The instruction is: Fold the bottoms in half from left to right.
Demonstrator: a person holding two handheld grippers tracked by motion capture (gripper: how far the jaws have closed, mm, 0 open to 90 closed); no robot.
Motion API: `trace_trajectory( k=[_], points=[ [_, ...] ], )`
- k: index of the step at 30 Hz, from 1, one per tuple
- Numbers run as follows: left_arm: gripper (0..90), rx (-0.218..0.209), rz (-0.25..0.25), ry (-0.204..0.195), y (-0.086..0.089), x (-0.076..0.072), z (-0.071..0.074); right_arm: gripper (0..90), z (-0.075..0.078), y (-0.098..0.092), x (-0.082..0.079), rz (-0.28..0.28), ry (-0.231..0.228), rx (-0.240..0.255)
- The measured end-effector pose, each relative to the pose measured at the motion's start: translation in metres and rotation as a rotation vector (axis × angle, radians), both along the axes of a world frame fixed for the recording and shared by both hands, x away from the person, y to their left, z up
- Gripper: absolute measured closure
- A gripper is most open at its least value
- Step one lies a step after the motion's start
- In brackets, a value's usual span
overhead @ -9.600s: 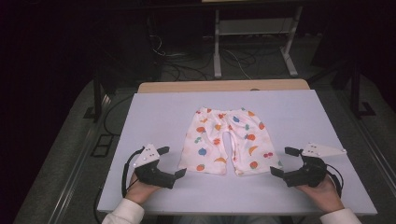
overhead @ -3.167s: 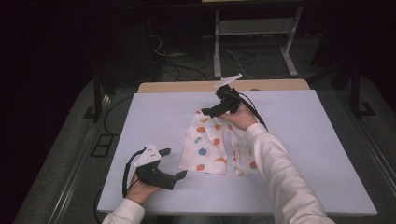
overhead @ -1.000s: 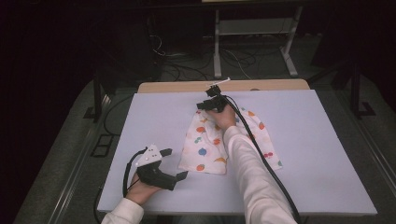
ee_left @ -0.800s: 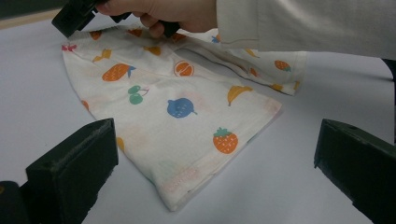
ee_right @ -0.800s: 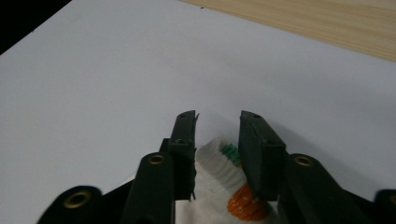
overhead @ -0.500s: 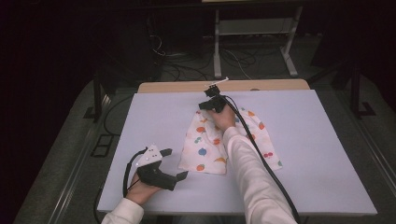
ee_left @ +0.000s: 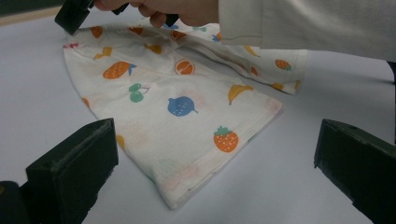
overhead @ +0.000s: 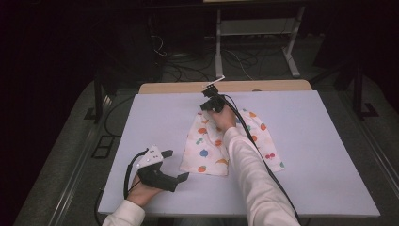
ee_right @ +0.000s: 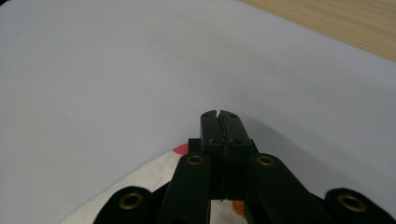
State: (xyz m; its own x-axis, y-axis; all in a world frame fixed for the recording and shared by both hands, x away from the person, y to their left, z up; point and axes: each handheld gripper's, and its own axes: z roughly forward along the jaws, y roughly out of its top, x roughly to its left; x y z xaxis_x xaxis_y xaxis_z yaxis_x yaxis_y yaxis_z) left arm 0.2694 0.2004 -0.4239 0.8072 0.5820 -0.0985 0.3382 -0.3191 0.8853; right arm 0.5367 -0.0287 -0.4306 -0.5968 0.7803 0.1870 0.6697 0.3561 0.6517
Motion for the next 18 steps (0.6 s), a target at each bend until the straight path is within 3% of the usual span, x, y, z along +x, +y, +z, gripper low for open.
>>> trace_trajectory(
  k=[8, 12, 18],
  points=[
    [0.0, 0.006, 0.007, 0.047, -0.002, 0.003, 0.001, 88.7, 0.008, -0.008, -0.010, -0.009, -0.019, 0.065],
    [0.0, -0.014, 0.034, 0.064, -0.001, 0.005, 0.007, 88.7, 0.011, -0.013, -0.017, -0.008, -0.034, 0.100],
    [0.0, -0.011, 0.079, 0.107, -0.001, 0.015, 0.010, 88.7, 0.017, -0.019, -0.025, 0.013, -0.062, 0.116]
  ],
)
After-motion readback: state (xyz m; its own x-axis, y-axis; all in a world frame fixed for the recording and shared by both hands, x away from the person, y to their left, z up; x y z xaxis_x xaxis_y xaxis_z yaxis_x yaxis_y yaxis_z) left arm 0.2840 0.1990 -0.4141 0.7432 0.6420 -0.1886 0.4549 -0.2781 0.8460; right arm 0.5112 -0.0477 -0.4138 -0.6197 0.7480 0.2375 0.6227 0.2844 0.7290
